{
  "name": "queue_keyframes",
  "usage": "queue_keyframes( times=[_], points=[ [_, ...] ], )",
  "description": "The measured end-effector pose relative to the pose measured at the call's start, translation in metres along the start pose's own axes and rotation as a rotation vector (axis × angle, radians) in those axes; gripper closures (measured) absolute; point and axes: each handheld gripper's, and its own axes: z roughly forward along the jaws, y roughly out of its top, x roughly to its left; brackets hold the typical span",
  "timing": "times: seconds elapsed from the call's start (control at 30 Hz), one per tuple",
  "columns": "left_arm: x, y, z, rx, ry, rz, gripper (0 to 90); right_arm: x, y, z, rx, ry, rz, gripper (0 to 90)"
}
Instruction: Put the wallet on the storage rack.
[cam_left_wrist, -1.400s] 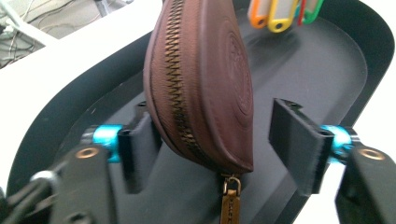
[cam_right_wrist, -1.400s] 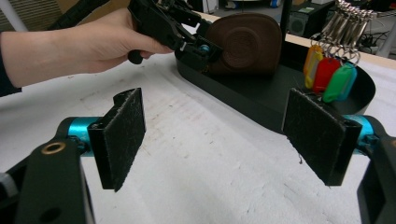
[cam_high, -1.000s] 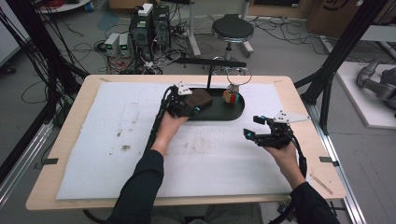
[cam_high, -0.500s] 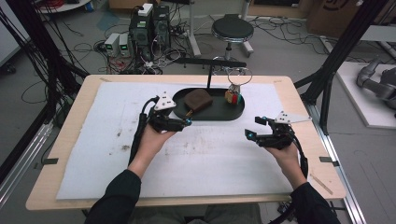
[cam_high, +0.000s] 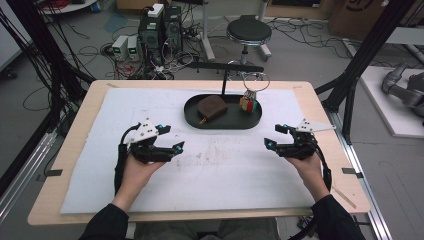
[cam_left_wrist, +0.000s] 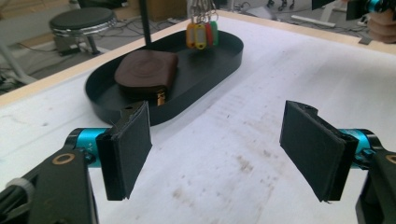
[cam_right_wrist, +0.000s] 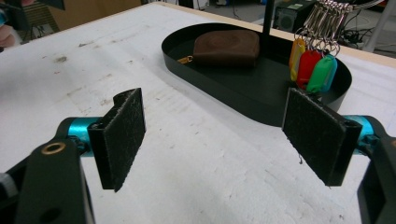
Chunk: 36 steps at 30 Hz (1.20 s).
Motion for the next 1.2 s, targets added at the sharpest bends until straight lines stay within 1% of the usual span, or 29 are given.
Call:
queue_keyframes(
  times=[0.1,0.13,0.17,0.27,0.4,0.53,0.6,0.63,0.7,0.93,1.0,1.2],
  points=[
    [0.004,-0.008,-0.009,-0.024,0.006,0.002,24.8,-0.001,0.000,0.000,0.004,-0.007,-0.003,22.0],
    [0.005,-0.010,-0.011,-0.033,0.001,0.000,24.7,-0.002,0.000,0.000,0.004,-0.011,-0.008,22.0],
    [0.007,-0.012,-0.012,-0.035,0.002,0.002,24.7,-0.002,0.000,0.000,0.004,-0.013,-0.004,22.0],
    [0.012,-0.017,-0.014,-0.039,0.009,-0.010,24.8,-0.005,0.000,0.000,0.003,-0.013,0.004,22.0],
    [0.019,-0.020,-0.016,-0.052,0.015,-0.035,24.7,-0.007,0.000,0.001,0.011,-0.017,0.002,22.0],
    [0.022,-0.022,-0.019,-0.052,0.037,-0.031,24.8,-0.005,0.000,0.001,0.019,-0.024,-0.009,22.0],
    [0.023,-0.023,-0.019,-0.046,0.054,-0.021,24.7,-0.005,0.000,0.001,0.021,-0.023,-0.005,22.0],
    [0.024,-0.023,-0.019,-0.044,0.058,-0.024,24.7,-0.005,-0.001,0.000,0.024,-0.023,-0.008,22.0],
    [0.025,-0.023,-0.019,-0.049,0.052,-0.036,24.7,-0.006,-0.001,0.000,0.029,-0.027,-0.014,22.0],
    [0.024,-0.024,-0.016,-0.049,0.056,-0.032,24.8,-0.009,-0.003,-0.004,0.035,-0.043,-0.020,22.0],
    [0.024,-0.025,-0.015,-0.048,0.051,-0.034,24.7,-0.009,-0.003,-0.004,0.037,-0.045,-0.014,22.0],
    [0.025,-0.027,-0.014,-0.041,0.056,-0.038,24.7,-0.010,-0.004,-0.004,0.042,-0.046,-0.009,21.8]
  ],
)
